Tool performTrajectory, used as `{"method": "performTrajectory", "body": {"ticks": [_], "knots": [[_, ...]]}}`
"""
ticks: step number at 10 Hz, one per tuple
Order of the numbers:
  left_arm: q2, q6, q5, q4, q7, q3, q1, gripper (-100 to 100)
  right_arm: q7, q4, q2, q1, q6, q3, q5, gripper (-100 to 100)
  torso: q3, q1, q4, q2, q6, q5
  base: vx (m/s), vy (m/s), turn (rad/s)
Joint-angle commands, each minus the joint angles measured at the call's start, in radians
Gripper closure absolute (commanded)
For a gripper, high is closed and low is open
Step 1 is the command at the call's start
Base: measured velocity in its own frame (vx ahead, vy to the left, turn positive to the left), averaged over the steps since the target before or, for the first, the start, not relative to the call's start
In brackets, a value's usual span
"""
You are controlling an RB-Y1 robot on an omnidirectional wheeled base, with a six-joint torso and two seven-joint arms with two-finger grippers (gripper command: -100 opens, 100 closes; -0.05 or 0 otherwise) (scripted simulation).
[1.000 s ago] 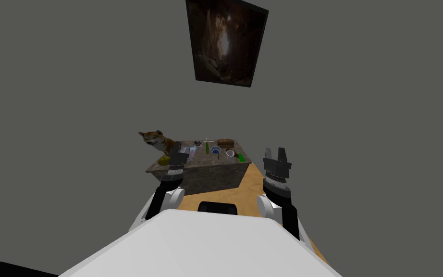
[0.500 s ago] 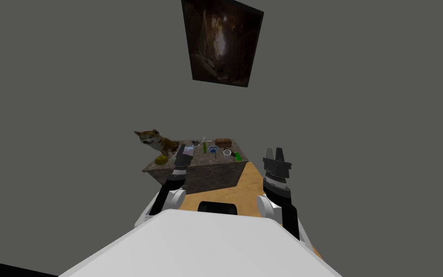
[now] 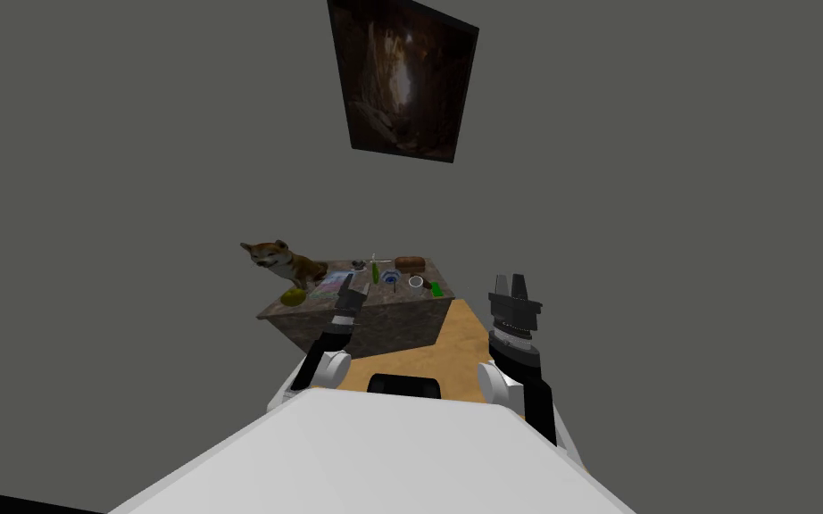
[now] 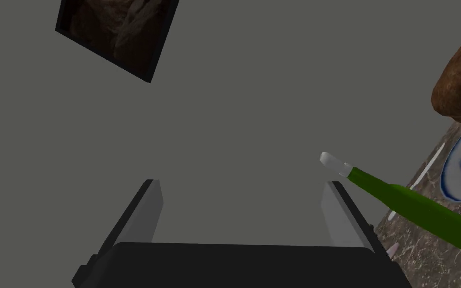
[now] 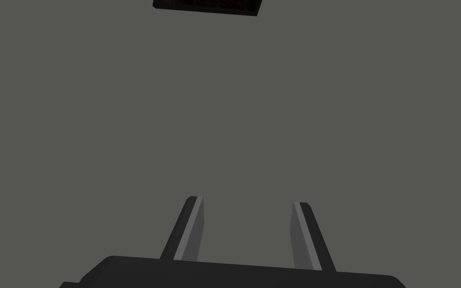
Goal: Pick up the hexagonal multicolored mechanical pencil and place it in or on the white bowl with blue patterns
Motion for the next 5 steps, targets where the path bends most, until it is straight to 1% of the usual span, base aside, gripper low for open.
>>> {"method": "performTrajectory", "body": {"ticks": [1, 3, 5], "knots": [[0.007, 0.011, 0.033, 0.021, 0.032, -0.019, 0.002, -100, 0.0, 0.0, 0.0, 0.0, 0.0, 0.0, 0.0, 0, 0.0, 0.0, 0.0, 0.0, 0.0, 0.0, 0.011, -0.07, -0.021], [0.015, 0.022, 0.078, 0.059, 0.074, -0.035, -0.006, -100, 0.0, 0.0, 0.0, 0.0, 0.0, 0.0, 0.0, 0, 0.0, 0.0, 0.0, -0.001, 0.0, 0.0, 0.018, -0.061, -0.01], [0.021, 0.031, 0.125, 0.095, 0.121, -0.047, -0.01, -100, 0.0, 0.0, 0.0, 0.0, 0.0, 0.0, 0.0, 0, -0.001, 0.0, 0.0, -0.002, 0.0, 0.0, 0.036, -0.067, -0.005]]}}
